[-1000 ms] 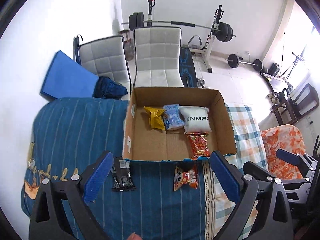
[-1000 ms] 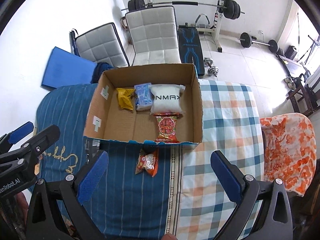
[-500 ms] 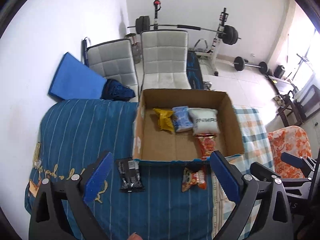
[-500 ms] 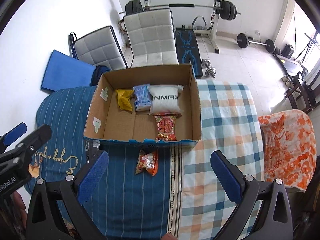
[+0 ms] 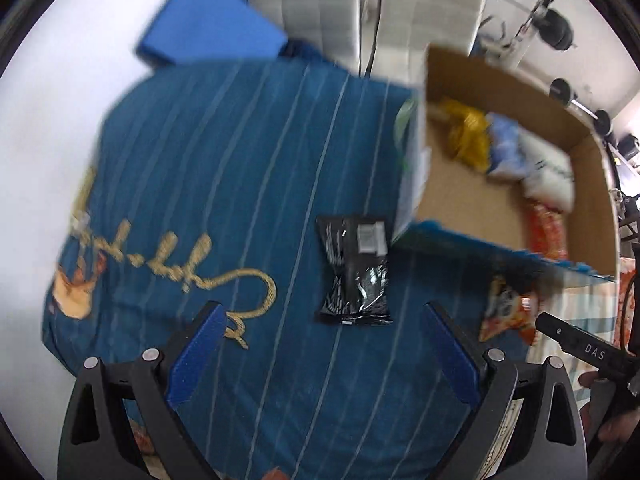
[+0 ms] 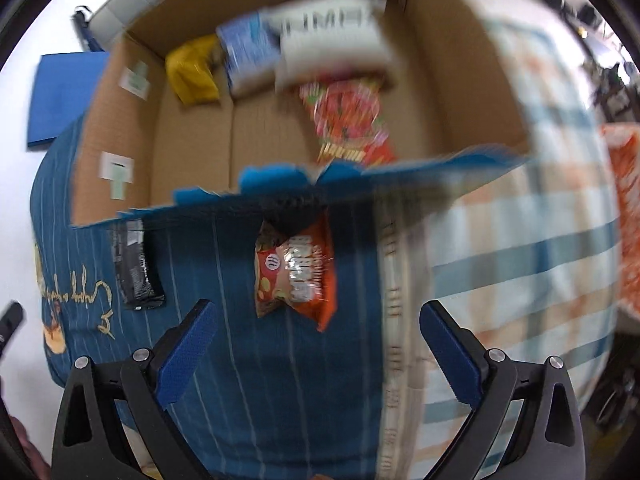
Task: Organize soft objects
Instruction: 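Grasp the orange panda snack bag with the right tool while the left tool grasps the black bag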
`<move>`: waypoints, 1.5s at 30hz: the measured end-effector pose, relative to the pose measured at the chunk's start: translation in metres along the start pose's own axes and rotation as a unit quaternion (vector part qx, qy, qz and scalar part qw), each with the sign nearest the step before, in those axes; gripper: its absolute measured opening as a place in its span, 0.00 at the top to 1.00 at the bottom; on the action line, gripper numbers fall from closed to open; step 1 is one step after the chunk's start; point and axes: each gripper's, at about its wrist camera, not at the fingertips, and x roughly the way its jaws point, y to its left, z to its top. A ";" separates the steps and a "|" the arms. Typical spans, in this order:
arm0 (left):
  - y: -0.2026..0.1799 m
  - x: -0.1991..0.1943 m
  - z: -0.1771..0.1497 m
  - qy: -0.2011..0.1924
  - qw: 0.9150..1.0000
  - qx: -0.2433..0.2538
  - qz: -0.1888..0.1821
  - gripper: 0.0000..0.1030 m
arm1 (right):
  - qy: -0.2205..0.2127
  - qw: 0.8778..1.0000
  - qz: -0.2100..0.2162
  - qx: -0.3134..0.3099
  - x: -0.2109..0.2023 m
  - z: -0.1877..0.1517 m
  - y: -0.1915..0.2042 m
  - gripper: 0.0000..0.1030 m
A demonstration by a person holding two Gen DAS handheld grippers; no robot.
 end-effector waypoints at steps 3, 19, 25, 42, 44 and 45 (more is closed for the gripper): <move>-0.002 0.038 0.007 0.031 1.000 -0.002 -0.005 0.04 | 0.018 1.000 0.006 0.010 0.031 0.006 0.007 0.06; -0.029 0.157 0.016 0.121 0.990 0.021 -0.065 0.20 | 0.066 0.997 0.012 0.035 0.064 -0.012 -0.019 0.46; -0.045 0.142 -0.014 0.095 0.991 0.090 -0.033 0.42 | 0.078 0.994 0.032 0.066 0.060 -0.038 -0.065 0.44; -0.126 0.112 -0.146 0.119 0.986 0.110 -0.028 0.45 | 0.039 0.993 0.029 0.108 0.018 -0.049 -0.093 0.08; -0.130 0.111 -0.142 0.115 0.987 0.109 -0.028 0.44 | 0.038 0.994 0.019 0.098 0.023 -0.049 -0.081 0.08; -0.134 0.110 -0.140 0.113 0.987 0.111 -0.025 0.44 | 0.036 0.995 0.017 0.094 0.025 -0.049 -0.077 0.08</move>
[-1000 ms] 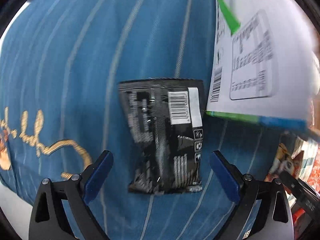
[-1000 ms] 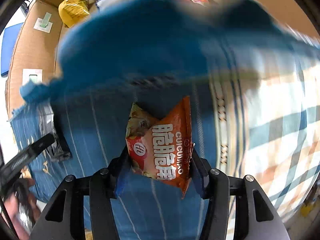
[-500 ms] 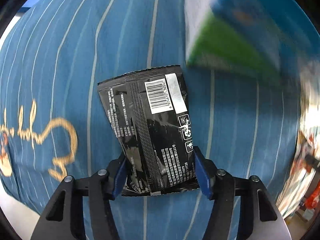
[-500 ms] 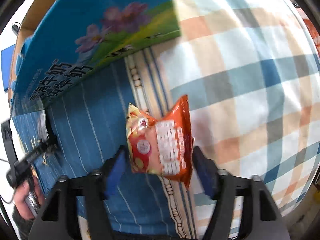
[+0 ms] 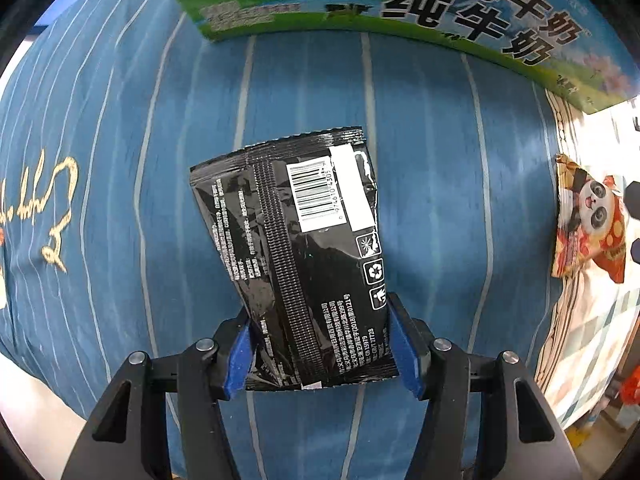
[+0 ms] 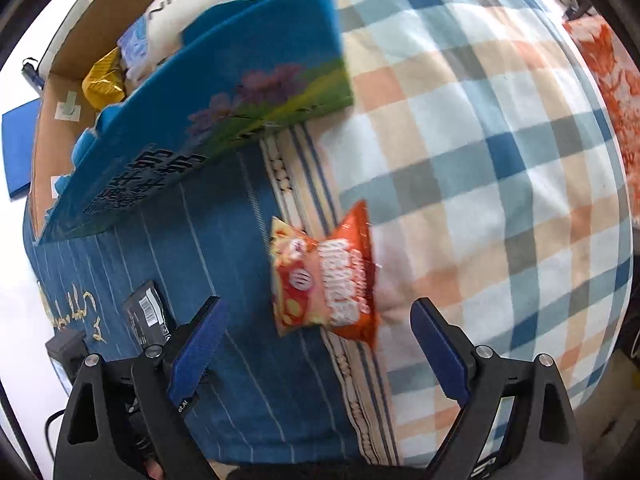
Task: Organize soft objects
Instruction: 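Grasp the orange panda snack bag with the right tool while the left tool grasps the black bag, then lift both held bags and carry them over the cardboard box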
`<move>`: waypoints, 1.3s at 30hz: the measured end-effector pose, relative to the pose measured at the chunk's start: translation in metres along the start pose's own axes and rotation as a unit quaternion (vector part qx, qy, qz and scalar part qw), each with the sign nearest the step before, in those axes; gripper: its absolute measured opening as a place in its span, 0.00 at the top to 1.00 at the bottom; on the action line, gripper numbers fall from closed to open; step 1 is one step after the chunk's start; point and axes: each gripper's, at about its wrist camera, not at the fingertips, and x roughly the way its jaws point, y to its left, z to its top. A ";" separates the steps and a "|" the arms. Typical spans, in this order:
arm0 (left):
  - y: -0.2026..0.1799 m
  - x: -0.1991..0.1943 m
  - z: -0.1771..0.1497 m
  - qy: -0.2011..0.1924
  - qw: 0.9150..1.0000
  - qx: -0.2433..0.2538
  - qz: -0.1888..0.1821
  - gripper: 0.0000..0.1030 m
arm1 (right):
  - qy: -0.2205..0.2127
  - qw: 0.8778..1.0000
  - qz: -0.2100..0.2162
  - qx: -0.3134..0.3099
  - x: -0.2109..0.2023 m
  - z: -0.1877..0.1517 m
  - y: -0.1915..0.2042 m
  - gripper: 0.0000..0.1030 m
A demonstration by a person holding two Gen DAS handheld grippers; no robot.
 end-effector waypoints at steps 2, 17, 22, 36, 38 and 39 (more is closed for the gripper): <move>-0.003 0.000 0.001 -0.001 1.000 0.003 0.003 0.42 | 0.004 1.000 -0.009 -0.008 0.007 0.001 0.010 0.10; 0.032 0.009 0.014 0.009 1.000 -0.009 -0.011 0.44 | 0.046 0.999 -0.024 -0.007 0.047 -0.005 0.001 0.47; 0.036 -0.001 0.012 0.004 1.000 -0.018 -0.020 0.50 | 0.046 0.999 -0.016 -0.025 0.033 -0.013 0.004 0.48; 0.035 -0.096 0.003 -0.095 0.995 -0.001 -0.036 0.50 | 0.022 0.996 0.026 -0.086 -0.034 -0.038 -0.004 0.50; 0.031 -0.116 0.002 -0.116 0.992 0.008 -0.039 0.50 | 0.014 0.995 0.030 -0.095 -0.047 -0.043 -0.003 0.50; 0.028 -0.126 0.002 -0.125 0.991 0.013 -0.041 0.50 | 0.010 0.995 0.033 -0.099 -0.054 -0.045 -0.004 0.51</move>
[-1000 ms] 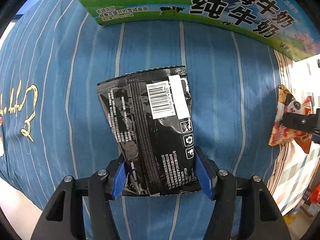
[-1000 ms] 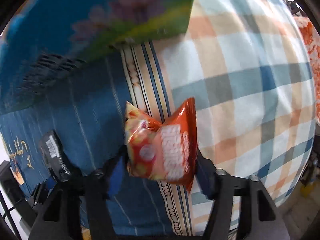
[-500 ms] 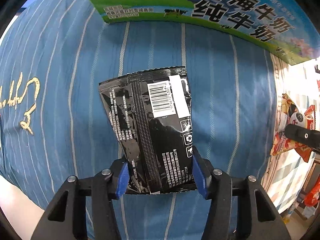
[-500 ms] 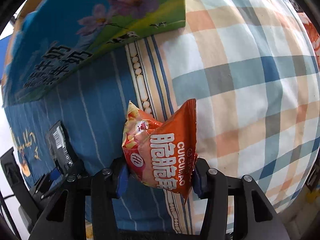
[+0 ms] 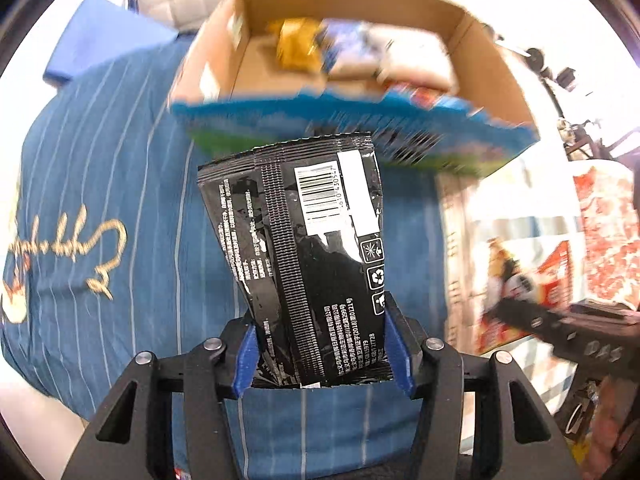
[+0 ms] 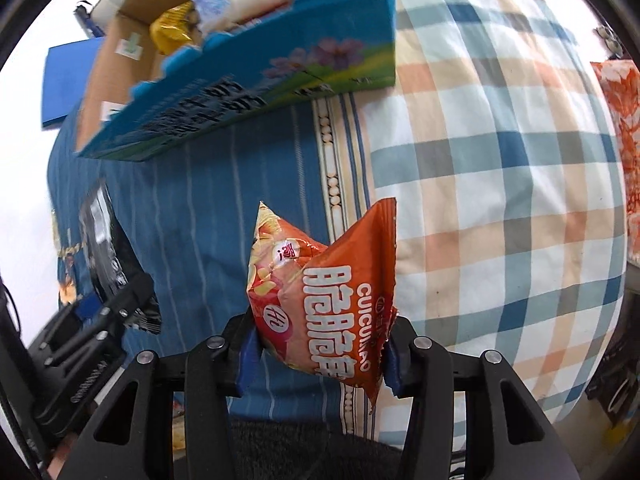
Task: Organize soft objects
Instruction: 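Lift both held bags and carry them over the cardboard box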
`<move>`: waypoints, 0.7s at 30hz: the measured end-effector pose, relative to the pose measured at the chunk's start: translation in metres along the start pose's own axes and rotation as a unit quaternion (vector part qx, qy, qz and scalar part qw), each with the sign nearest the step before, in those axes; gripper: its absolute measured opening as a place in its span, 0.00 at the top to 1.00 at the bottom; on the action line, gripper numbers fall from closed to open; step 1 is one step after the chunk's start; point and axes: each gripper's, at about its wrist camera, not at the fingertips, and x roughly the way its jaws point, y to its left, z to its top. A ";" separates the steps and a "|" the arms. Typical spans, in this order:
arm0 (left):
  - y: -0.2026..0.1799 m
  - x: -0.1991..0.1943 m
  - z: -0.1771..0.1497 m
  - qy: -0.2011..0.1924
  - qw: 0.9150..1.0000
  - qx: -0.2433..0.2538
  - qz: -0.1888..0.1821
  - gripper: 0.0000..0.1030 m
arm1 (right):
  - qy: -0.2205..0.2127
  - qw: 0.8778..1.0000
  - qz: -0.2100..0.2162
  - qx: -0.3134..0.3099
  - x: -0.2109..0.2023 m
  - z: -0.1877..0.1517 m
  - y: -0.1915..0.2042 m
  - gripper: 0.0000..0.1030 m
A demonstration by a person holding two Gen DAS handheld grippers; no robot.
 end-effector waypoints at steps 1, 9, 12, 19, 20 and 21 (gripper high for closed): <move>-0.004 -0.009 0.001 -0.008 1.000 0.005 -0.003 0.50 | -0.003 1.000 0.003 -0.003 -0.007 -0.002 -0.002 0.51; -0.023 -0.061 0.017 -0.048 0.998 0.023 -0.032 0.50 | -0.040 0.998 0.045 -0.013 -0.062 -0.007 0.009 0.51; -0.023 -0.072 0.029 -0.058 0.997 0.024 -0.038 0.50 | -0.055 0.997 0.059 -0.018 -0.083 0.000 0.014 0.51; -0.020 -0.090 0.071 -0.086 0.995 0.033 -0.030 0.50 | -0.086 0.993 0.080 -0.033 -0.124 0.030 0.033 0.51; -0.019 -0.091 0.077 -0.089 0.995 0.036 -0.027 0.50 | -0.092 0.992 0.081 -0.037 -0.130 0.035 0.037 0.51; -0.018 -0.093 0.085 -0.092 0.995 0.038 -0.025 0.50 | -0.096 0.991 0.081 -0.040 -0.133 0.040 0.041 0.51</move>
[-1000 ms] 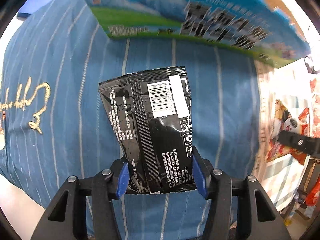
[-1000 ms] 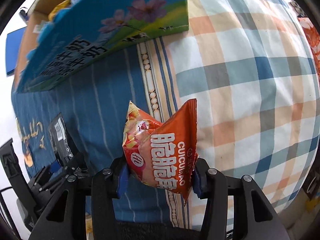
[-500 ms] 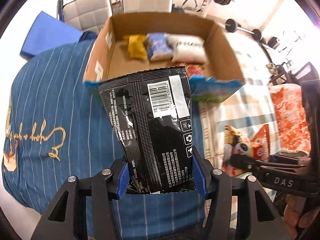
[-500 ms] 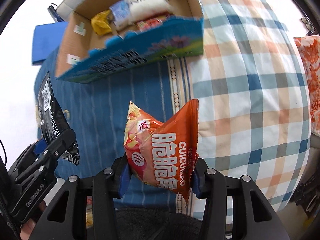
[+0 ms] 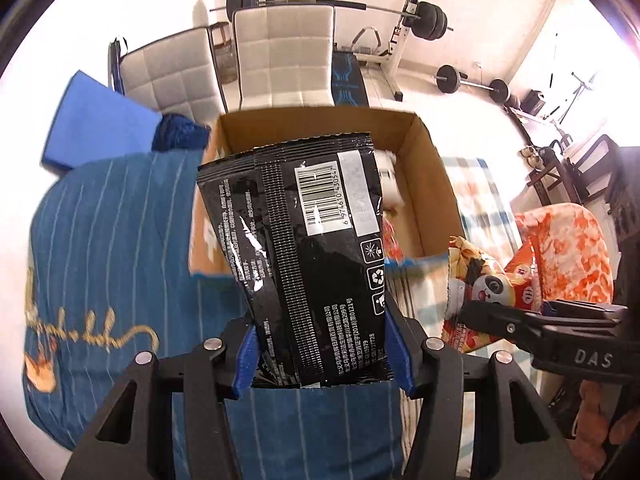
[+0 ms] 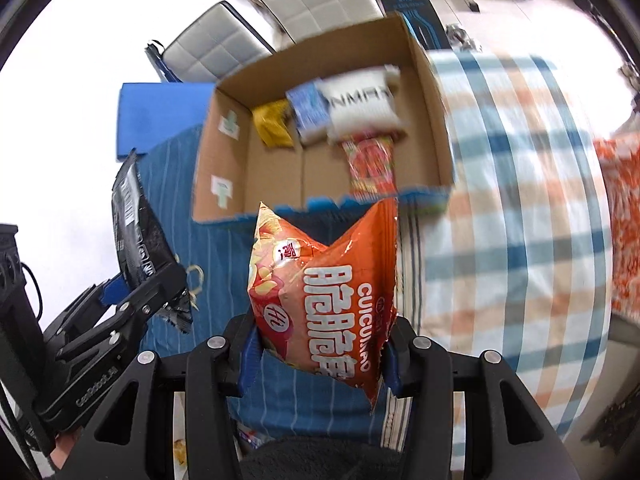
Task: Organize soft objects
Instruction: 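Lift both held bags and carry them over the cardboard box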
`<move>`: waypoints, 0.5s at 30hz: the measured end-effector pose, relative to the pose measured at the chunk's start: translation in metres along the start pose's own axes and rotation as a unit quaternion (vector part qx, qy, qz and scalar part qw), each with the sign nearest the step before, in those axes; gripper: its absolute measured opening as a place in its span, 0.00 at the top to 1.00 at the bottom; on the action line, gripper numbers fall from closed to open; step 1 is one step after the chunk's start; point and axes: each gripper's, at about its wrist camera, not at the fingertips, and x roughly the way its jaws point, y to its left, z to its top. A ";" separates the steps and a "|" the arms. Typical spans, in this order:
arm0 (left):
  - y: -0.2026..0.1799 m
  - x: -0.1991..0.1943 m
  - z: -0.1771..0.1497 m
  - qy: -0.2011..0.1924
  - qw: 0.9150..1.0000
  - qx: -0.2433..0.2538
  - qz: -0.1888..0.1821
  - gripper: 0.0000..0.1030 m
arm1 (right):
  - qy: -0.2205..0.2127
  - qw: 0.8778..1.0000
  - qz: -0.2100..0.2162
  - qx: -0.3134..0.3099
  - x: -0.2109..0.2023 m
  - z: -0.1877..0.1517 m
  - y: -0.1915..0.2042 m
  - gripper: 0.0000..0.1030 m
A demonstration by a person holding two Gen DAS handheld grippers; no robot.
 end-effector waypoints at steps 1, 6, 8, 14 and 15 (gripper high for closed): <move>0.001 -0.001 0.007 -0.004 1.000 0.002 0.001 0.50 | -0.004 1.000 0.000 -0.004 -0.002 0.006 0.004 0.51; 0.010 0.003 0.036 -0.010 1.000 0.008 0.006 0.50 | -0.019 1.000 0.004 -0.016 -0.008 0.038 0.023 0.51; 0.015 0.009 0.047 -0.010 1.000 0.006 0.006 0.50 | -0.022 1.000 0.002 -0.020 -0.007 0.050 0.029 0.51; 0.028 0.039 0.068 0.011 1.000 0.005 0.010 0.50 | -0.014 0.999 -0.013 -0.028 0.017 0.083 0.040 0.51; 0.030 0.044 0.070 0.015 1.000 0.004 0.011 0.50 | -0.011 0.999 -0.016 -0.029 0.023 0.088 0.040 0.51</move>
